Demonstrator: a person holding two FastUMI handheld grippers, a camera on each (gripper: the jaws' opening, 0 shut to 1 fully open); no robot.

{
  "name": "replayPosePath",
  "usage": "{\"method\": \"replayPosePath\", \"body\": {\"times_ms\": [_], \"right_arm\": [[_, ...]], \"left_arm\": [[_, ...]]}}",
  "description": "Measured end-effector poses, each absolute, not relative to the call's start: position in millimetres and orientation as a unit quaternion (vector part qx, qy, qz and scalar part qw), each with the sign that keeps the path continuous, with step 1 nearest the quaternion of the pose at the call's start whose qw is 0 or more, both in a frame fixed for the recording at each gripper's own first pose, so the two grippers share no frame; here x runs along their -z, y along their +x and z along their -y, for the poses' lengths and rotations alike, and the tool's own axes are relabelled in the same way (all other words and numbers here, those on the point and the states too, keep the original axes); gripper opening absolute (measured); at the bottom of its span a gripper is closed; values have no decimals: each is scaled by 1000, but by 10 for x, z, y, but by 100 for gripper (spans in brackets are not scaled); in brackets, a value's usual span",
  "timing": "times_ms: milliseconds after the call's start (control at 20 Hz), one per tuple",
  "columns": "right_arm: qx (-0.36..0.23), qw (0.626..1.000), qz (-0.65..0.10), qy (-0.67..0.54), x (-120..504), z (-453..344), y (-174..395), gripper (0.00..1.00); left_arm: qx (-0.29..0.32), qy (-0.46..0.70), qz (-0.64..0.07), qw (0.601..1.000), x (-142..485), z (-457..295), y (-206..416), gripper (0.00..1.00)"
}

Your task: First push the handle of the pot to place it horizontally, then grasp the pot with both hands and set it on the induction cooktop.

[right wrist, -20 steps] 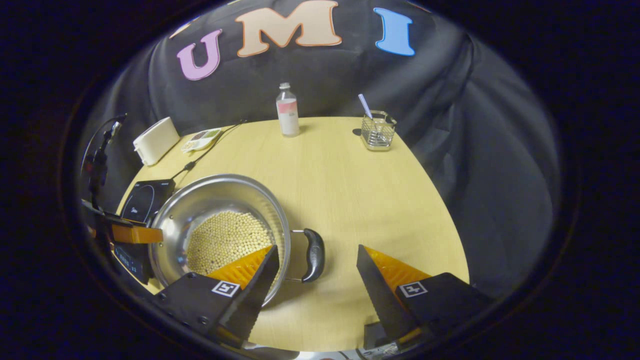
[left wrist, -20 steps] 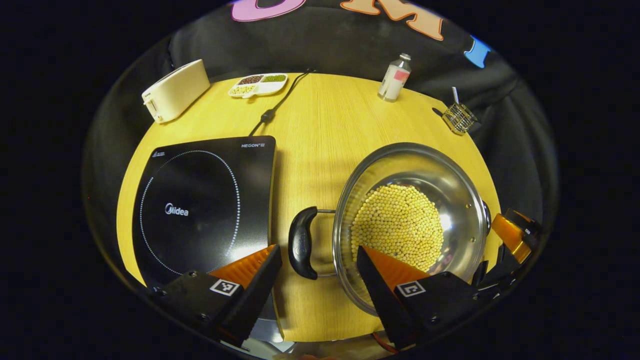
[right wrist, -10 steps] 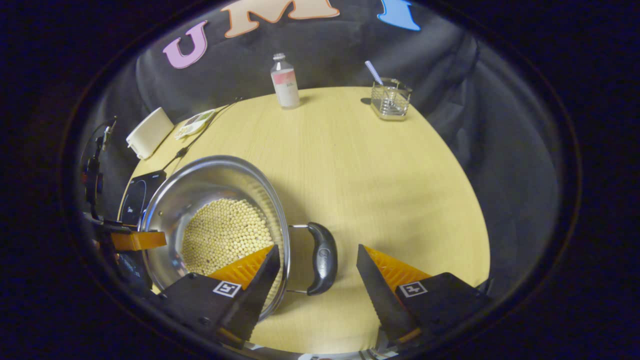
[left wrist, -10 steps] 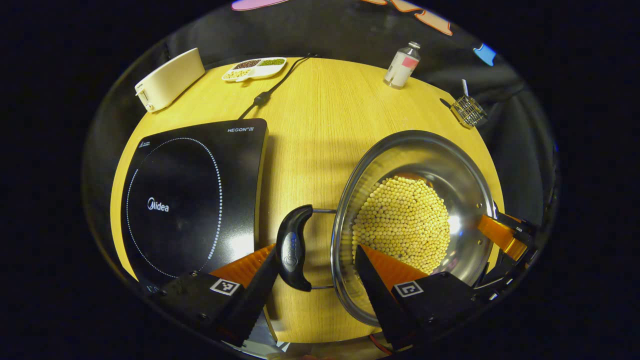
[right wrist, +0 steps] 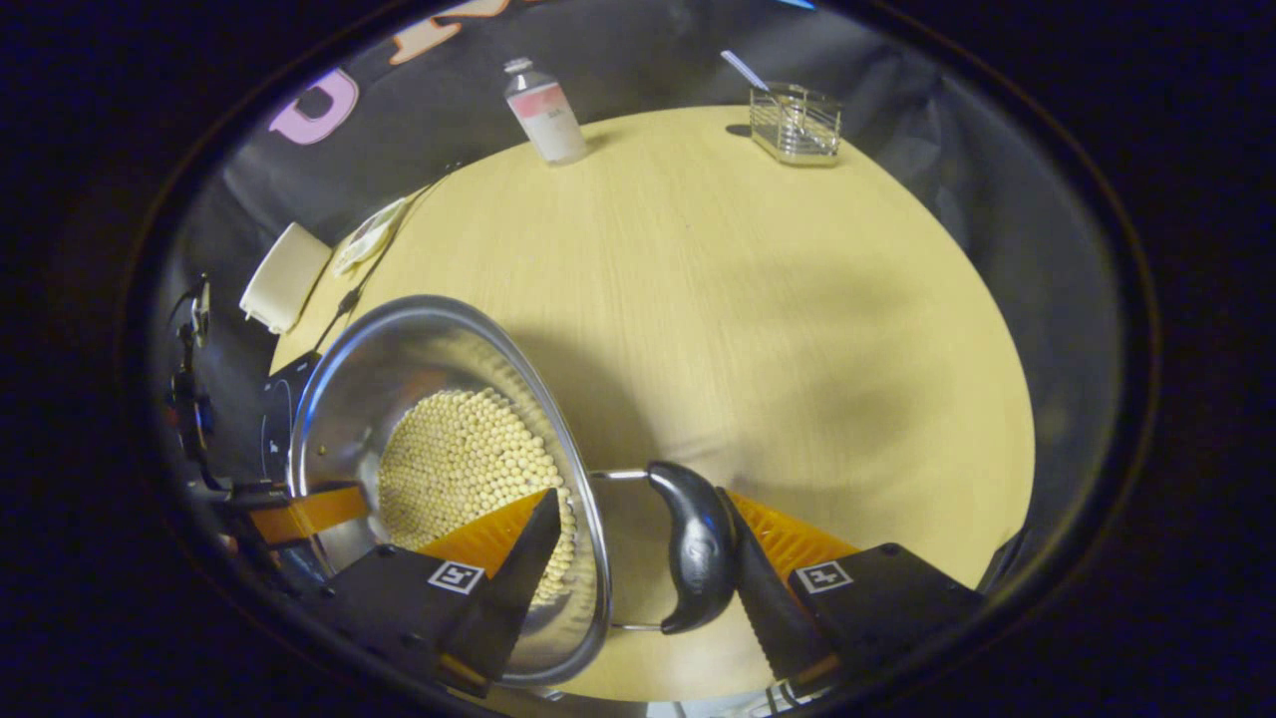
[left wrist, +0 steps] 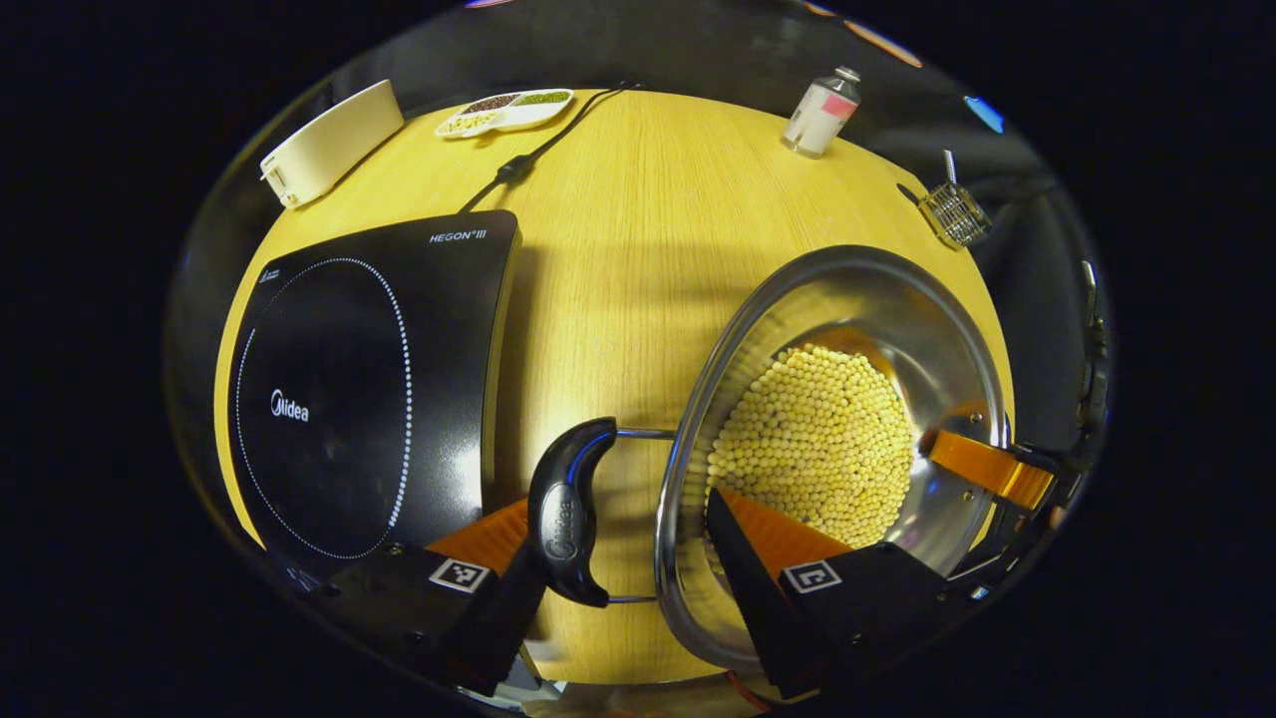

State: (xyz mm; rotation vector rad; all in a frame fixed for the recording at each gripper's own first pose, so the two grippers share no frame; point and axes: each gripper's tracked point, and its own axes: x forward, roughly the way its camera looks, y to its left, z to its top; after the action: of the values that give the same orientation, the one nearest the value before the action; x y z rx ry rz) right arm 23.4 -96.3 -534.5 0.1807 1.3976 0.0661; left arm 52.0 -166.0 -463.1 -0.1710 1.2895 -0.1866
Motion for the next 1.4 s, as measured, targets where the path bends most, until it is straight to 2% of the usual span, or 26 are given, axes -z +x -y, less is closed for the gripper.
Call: {"method": "replayPosePath", "body": {"times_ms": [150,200,250,350,400,500,550,600,900,950,1100,1250,1300,1350,1400], "right_arm": [[-34,755,-650,76,5393,942,213,96],[-29,758,-647,71,5412,984,226,95],[-25,756,-650,69,5418,1036,212,82],[-24,751,-654,83,5390,1025,171,72],[-25,751,-655,83,5383,1030,155,71],[-28,753,-652,78,5362,1029,159,67],[-29,752,-654,76,5345,1033,138,70],[-29,751,-656,73,5344,1037,108,65],[-42,750,-656,71,5312,1014,15,66],[-45,756,-649,67,5281,1013,17,61],[-49,761,-642,72,5208,1016,-5,66],[-49,761,-642,77,5136,1027,-11,66],[-50,761,-641,79,5116,1035,-19,61],[-50,761,-642,81,5098,1034,-21,66],[-52,762,-641,81,5072,1036,-27,61]], "left_arm": [[78,-68,-609,786,4677,1597,520,91],[77,-71,-607,788,4681,1609,543,83],[80,-76,-606,788,4668,1612,543,83],[89,-85,-599,791,4658,1609,573,80],[93,-90,-600,790,4660,1621,574,75],[95,-97,-601,788,4665,1624,570,71],[96,-95,-603,787,4663,1629,561,72],[97,-92,-601,788,4665,1635,570,71],[91,-100,-596,792,4641,1637,579,68],[91,-99,-593,794,4631,1636,591,68],[91,-97,-585,800,4609,1609,589,70],[92,-85,-575,809,4556,1601,593,68],[90,-84,-572,811,4552,1594,598,68],[89,-84,-570,812,4531,1577,599,70],[87,-84,-569,814,4506,1560,603,70]]}}
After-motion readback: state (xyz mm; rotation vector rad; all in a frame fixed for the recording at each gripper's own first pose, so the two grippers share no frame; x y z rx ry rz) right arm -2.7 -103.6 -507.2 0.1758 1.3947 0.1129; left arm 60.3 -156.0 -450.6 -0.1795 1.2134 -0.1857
